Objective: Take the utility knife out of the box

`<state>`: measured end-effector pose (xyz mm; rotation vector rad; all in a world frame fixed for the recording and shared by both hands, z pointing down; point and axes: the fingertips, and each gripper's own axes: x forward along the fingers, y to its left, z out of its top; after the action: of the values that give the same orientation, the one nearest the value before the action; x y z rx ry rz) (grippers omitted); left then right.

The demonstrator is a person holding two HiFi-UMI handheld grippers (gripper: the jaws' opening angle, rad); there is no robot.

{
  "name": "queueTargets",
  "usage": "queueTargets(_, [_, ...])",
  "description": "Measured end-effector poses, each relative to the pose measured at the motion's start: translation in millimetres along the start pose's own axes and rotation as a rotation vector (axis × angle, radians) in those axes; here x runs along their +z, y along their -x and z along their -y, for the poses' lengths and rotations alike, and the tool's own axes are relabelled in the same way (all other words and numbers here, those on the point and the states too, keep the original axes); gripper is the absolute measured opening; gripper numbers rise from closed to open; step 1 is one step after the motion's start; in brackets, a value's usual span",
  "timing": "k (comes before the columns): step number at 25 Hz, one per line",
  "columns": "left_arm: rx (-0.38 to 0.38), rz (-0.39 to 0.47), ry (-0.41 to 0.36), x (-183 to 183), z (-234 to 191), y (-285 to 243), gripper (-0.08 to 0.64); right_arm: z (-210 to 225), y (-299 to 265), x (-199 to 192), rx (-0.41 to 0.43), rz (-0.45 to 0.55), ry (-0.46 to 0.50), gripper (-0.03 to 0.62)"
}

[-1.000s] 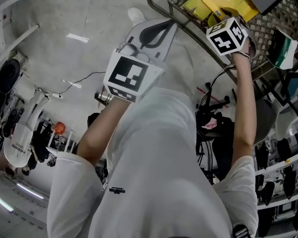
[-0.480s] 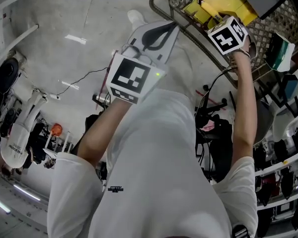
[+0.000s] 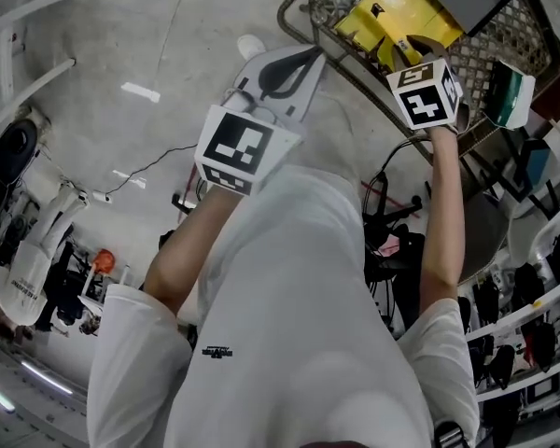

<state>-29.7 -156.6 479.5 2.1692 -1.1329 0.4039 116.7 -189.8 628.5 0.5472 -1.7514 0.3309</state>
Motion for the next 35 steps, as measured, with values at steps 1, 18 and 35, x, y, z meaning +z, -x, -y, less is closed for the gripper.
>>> queueTargets(1, [-0.002, 0.002, -0.003, 2, 2, 2, 0.002, 0, 8, 2, -0.011, 0.018, -0.015, 0.101])
queueTargets(18, [-0.023, 0.073, -0.032, 52, 36, 44, 0.002, 7, 177, 57, -0.208, 0.400, -0.273, 0.102])
queueTargets(35, [-0.008, 0.233, -0.090, 116, 53, 96, 0.002, 2, 299, 70, -0.399, 0.762, -0.498, 0.103])
